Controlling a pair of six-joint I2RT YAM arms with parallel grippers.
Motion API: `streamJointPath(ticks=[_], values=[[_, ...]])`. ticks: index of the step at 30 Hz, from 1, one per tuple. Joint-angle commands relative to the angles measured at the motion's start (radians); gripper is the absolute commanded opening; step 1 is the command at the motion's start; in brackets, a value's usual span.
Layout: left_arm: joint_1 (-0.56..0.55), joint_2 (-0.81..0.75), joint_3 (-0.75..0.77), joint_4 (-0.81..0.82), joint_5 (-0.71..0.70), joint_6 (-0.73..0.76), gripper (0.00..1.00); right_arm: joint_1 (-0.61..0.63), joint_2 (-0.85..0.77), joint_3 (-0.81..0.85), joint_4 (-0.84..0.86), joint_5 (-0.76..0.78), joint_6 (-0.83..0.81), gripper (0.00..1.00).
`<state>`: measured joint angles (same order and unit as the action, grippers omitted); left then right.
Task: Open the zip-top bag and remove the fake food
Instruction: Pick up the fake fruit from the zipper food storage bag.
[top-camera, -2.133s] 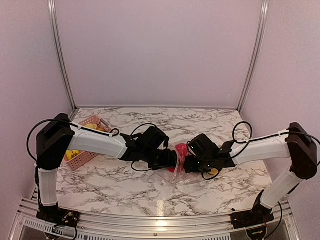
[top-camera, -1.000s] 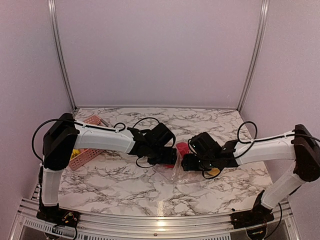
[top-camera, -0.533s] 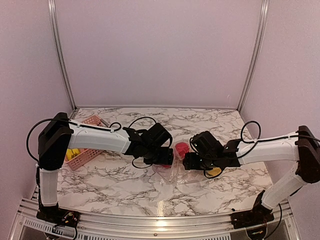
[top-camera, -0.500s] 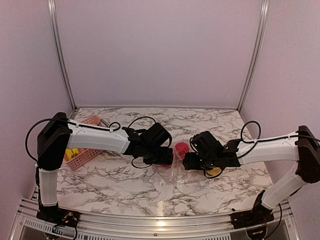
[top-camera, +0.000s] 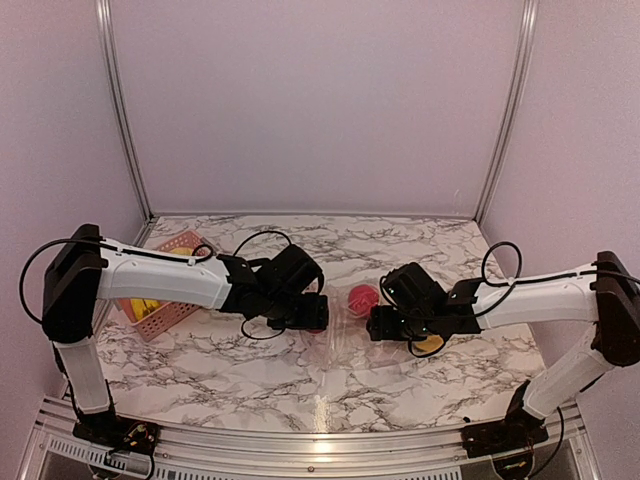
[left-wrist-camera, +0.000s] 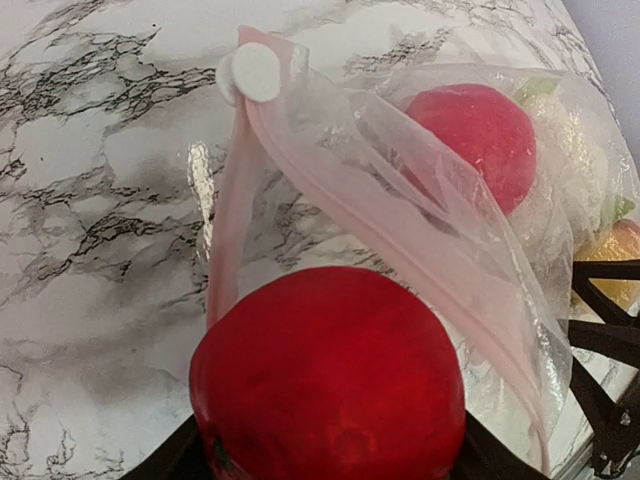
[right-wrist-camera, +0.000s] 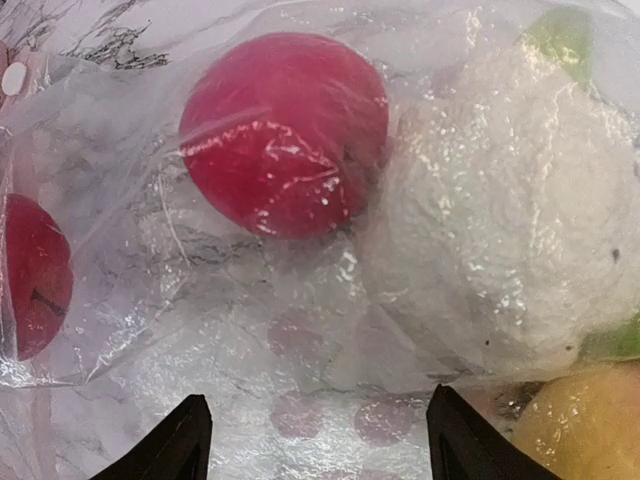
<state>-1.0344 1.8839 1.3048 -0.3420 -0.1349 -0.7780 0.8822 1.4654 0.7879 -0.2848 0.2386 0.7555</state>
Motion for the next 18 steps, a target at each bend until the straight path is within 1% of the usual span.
streamJointPath(ticks=[1,8,18], values=[[-0.004,-0.071,-0.039,0.002,-0.050,-0.024,0.57,-0.004,-0.029,0.004,-0.021,0.018,-0.002,0.72],[-0.003,-0.144,-0.082,-0.033,-0.119,-0.048,0.57,-0.005,-0.028,0.008,-0.024,0.018,-0.007,0.72],[0.023,-0.276,-0.146,-0.126,-0.297,-0.114,0.57,-0.005,-0.029,0.029,-0.028,0.017,-0.013,0.72]])
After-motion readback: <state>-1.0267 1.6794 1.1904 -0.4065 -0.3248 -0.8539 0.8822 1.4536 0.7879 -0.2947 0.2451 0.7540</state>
